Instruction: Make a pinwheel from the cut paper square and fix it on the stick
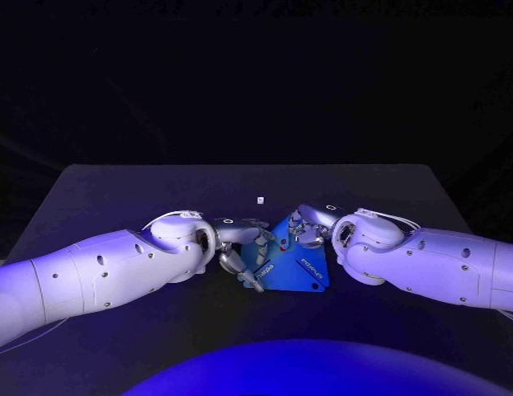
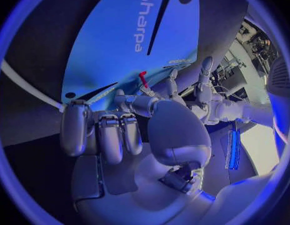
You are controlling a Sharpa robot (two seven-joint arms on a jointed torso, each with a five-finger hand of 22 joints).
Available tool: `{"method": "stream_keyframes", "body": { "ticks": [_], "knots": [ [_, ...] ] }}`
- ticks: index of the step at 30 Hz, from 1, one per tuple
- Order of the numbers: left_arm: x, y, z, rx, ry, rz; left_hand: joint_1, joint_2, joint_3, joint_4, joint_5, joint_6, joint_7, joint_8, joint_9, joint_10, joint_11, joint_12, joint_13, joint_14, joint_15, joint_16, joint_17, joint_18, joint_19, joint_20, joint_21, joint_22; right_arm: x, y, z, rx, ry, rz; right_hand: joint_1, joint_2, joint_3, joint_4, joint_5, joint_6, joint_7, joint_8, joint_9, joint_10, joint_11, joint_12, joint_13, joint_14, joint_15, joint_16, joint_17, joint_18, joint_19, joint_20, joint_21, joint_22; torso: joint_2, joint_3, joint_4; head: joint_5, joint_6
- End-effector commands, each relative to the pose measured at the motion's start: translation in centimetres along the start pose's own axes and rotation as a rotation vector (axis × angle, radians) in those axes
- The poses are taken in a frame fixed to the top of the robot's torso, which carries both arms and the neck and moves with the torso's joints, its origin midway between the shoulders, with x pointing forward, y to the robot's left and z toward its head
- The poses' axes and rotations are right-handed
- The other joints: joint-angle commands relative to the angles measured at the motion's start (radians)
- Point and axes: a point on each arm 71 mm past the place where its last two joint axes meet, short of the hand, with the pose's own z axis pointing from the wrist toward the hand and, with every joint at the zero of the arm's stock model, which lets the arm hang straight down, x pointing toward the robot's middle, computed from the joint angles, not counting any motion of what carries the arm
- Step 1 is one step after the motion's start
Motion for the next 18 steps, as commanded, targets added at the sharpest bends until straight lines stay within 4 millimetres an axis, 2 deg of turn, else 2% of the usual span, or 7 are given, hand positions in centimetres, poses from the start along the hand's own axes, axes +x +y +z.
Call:
{"method": "stream_keyframes", "body": {
  "ticks": [1,9,12,18],
  "knots": [
    [0.06,-0.23,0.25,0.0,0.018,0.006,-0.002,0.01,0.005,0.002,0.0,0.002,-0.004,-0.003,-0.001,0.001,-0.003,0.002,0.001,-0.001,0.003,-0.006,-0.001,0.004,-0.006,-0.001,0.0,0.001,0.07,0.12,0.07,-0.009,0.013,-0.023,-0.006,0.003,0.005,0.0,-0.007,0.009,0.0,0.007,0.0,0.106,0.003,0.003,0.263,0.104,0.008,0.004,0.263,-0.011,0.007,0.0,0.004,0.019,0.0,0.0003,0.0,-0.001,0.0],
    [0.01,-0.32,0.43,-0.003,0.016,0.009,-0.002,0.008,0.004,0.002,0.0,0.002,-0.004,-0.004,-0.002,-0.002,-0.003,0.002,0.0,-0.002,0.003,-0.006,-0.001,0.004,-0.006,-0.001,0.0,0.001,-0.1,-0.02,0.35,-0.002,0.013,-0.053,-0.006,0.003,0.005,0.0,-0.007,0.009,0.0,0.007,0.0,0.106,0.003,0.003,0.263,0.104,0.008,0.004,0.263,-0.011,0.007,0.0,0.004,0.019,0.0,0.001,0.001,-0.003,0.0],
    [-0.03,-0.37,0.49,-0.003,0.012,0.01,-0.002,0.008,0.004,0.002,0.0,0.002,-0.004,-0.004,-0.002,-0.002,-0.003,0.002,0.0,-0.002,0.003,-0.006,-0.001,0.004,-0.006,-0.001,0.0,0.001,-0.14,-0.1,0.45,0.002,0.015,-0.063,-0.006,0.003,0.006,0.0,-0.008,0.01,0.0,0.008,0.001,0.106,0.003,0.003,0.263,0.104,0.008,0.004,0.263,-0.011,0.006,0.0,0.004,0.018,0.0,-0.0003,0.0008,-0.003,0.0],
    [-0.11,-0.52,0.64,-0.001,0.004,0.013,-0.002,0.014,0.008,0.002,0.0,0.003,-0.005,-0.008,-0.003,-0.004,-0.003,0.001,0.0,-0.001,0.005,-0.006,-0.001,0.003,-0.006,0.0,0.0,0.001,-0.12,-0.01,0.56,0.001,0.02,-0.075,-0.006,0.003,0.006,0.0,-0.008,0.01,0.0,0.008,0.001,0.106,0.003,0.003,0.263,0.104,0.008,0.004,0.263,-0.011,0.006,0.0,0.004,0.018,0.0,-0.0006,0.0007,-0.003,0.0]
  ]
}}
